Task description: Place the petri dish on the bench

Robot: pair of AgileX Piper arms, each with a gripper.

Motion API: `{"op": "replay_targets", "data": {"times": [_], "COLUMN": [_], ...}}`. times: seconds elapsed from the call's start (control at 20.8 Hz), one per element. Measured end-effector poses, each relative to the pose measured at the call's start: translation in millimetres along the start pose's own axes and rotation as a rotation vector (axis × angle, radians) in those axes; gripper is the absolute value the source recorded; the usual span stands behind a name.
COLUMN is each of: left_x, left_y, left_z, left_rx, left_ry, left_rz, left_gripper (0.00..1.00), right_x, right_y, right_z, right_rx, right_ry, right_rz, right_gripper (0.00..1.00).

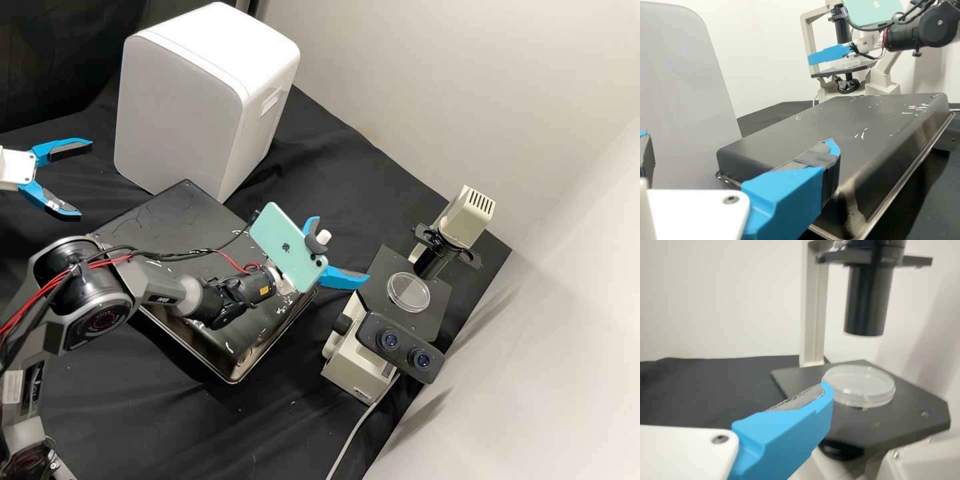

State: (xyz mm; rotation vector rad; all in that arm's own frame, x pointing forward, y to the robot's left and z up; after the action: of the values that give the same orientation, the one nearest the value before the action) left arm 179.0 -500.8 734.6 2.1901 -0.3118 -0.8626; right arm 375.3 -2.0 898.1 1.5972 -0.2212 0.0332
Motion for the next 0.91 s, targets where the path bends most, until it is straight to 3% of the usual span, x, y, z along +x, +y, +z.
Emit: {"op": "replay_targets", "data": {"times": [0.19,0.48,0.91], "left_x": [0.3,0.8,1.8], "left_y": [-0.8,-1.2,-4.6], "left_z": [0.3,2.2,2.1], "left_rx": [-0.002,0.002,-0.004], "left_ry": [-0.002,-0.014,-0.017], "left_rz": [-0.004,-0.006,-0.022], "left_gripper": [1.0,1.0,1.0], "right_x": [9.3,17.3,28.9], "right_y": [3.3,3.4,22.6], "right_z": [4.0,25.7,40.7], "right_rx": [0.0,0.001,0.002], "right_ry": [-0.017,-0.096,-0.137], "right_rz": [0.002,-0.021,0.021], "right_gripper": [1.0,1.0,1.0]}}
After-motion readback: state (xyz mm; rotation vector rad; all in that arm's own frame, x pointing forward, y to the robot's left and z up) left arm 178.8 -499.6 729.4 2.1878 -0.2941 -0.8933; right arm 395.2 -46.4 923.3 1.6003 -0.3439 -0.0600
